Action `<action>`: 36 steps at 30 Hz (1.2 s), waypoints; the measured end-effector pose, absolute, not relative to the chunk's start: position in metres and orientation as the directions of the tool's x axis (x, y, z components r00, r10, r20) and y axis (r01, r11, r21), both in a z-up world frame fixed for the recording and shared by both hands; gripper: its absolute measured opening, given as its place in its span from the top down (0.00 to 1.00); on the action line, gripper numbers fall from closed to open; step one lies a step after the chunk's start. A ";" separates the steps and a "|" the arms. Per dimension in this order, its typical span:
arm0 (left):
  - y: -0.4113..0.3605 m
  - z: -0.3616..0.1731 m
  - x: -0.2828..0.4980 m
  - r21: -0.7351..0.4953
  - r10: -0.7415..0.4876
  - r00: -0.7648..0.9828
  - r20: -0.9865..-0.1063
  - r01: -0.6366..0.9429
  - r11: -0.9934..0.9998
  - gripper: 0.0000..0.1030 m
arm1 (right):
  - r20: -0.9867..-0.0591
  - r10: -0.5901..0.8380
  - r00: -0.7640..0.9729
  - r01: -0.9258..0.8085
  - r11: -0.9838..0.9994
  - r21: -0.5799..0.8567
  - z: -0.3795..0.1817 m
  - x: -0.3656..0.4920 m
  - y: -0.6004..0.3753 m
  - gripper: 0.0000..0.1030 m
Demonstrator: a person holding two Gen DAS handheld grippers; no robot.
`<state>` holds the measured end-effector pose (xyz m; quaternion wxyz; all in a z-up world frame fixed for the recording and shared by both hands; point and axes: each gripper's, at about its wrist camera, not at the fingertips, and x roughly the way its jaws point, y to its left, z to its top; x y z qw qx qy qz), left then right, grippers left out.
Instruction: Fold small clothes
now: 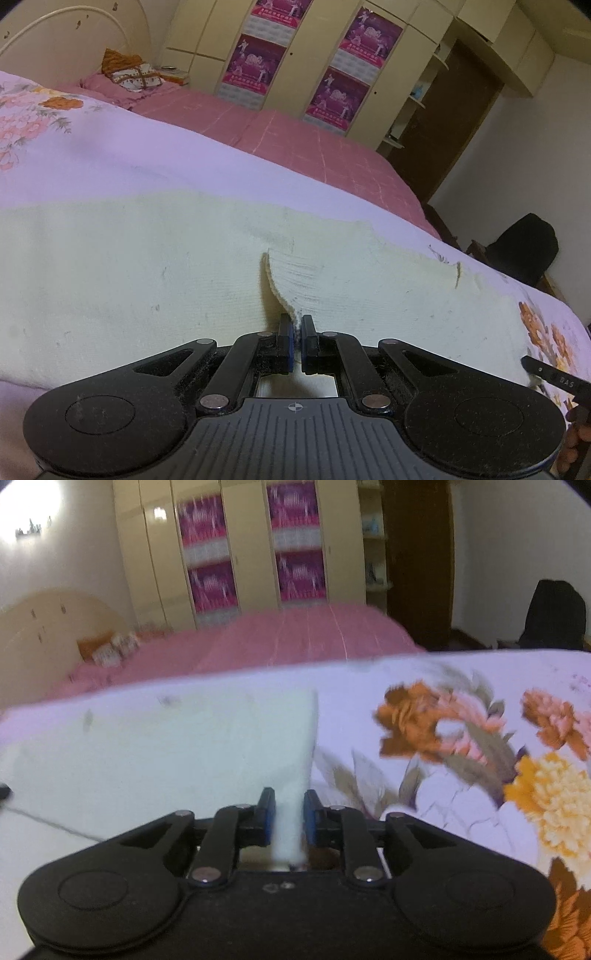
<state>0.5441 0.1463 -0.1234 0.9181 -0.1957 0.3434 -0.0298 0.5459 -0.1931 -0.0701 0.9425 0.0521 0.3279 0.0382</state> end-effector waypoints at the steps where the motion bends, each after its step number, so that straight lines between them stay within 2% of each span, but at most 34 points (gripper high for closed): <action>1: 0.147 -0.122 0.544 -0.381 -0.193 0.762 -0.618 -0.076 0.921 0.97 | -0.607 0.107 0.787 -0.039 0.991 0.124 -0.072 0.546 -0.193 0.81; 9: 0.154 -0.112 0.546 -0.372 -0.177 0.759 -0.627 -0.092 0.924 0.96 | -0.607 0.117 0.786 -0.065 0.992 0.108 -0.067 0.542 -0.194 0.80; 11: 0.154 -0.109 0.547 -0.358 -0.157 0.772 -0.616 -0.096 0.929 0.96 | -0.576 0.137 0.806 -0.073 0.988 0.133 -0.060 0.542 -0.197 0.80; 16: 0.146 -0.119 0.562 -0.298 -0.120 0.743 -0.658 -0.111 0.948 0.96 | -0.538 0.147 0.830 -0.056 0.982 0.182 -0.052 0.574 -0.200 0.84; 18: 0.146 -0.117 0.562 -0.292 -0.113 0.740 -0.663 -0.117 0.949 0.96 | -0.550 0.131 0.825 -0.053 0.987 0.154 -0.054 0.596 -0.196 0.85; 19: 0.146 -0.117 0.562 -0.293 -0.112 0.739 -0.665 -0.119 0.949 0.96 | -0.572 0.113 0.812 -0.046 0.990 0.130 -0.057 0.609 -0.196 0.90; 20: 0.146 -0.117 0.563 -0.292 -0.112 0.738 -0.665 -0.119 0.949 0.96 | -0.597 0.088 0.797 -0.029 0.994 0.107 -0.062 0.620 -0.196 0.90; 21: 0.145 -0.117 0.563 -0.285 -0.109 0.739 -0.665 -0.116 0.951 0.96 | -0.607 0.050 0.793 -0.003 0.997 0.077 -0.065 0.629 -0.199 0.85; 23: 0.143 -0.117 0.562 -0.273 -0.104 0.742 -0.663 -0.110 0.956 0.95 | -0.617 0.052 0.785 0.005 0.996 0.089 -0.064 0.634 -0.206 0.83; 29: 0.143 -0.119 0.557 -0.291 -0.107 0.753 -0.649 -0.115 0.950 0.95 | -0.601 0.109 0.792 -0.054 0.993 0.108 -0.054 0.570 -0.205 0.84; 33: 0.145 -0.119 0.557 -0.285 -0.107 0.754 -0.649 -0.111 0.952 0.95 | -0.594 0.092 0.799 -0.093 0.995 0.029 -0.070 0.515 -0.200 0.84; 36: 0.163 -0.112 0.545 -0.376 -0.126 0.761 -0.636 -0.164 0.912 0.91 | -0.613 0.046 0.789 -0.046 0.999 0.016 -0.060 0.515 -0.198 0.82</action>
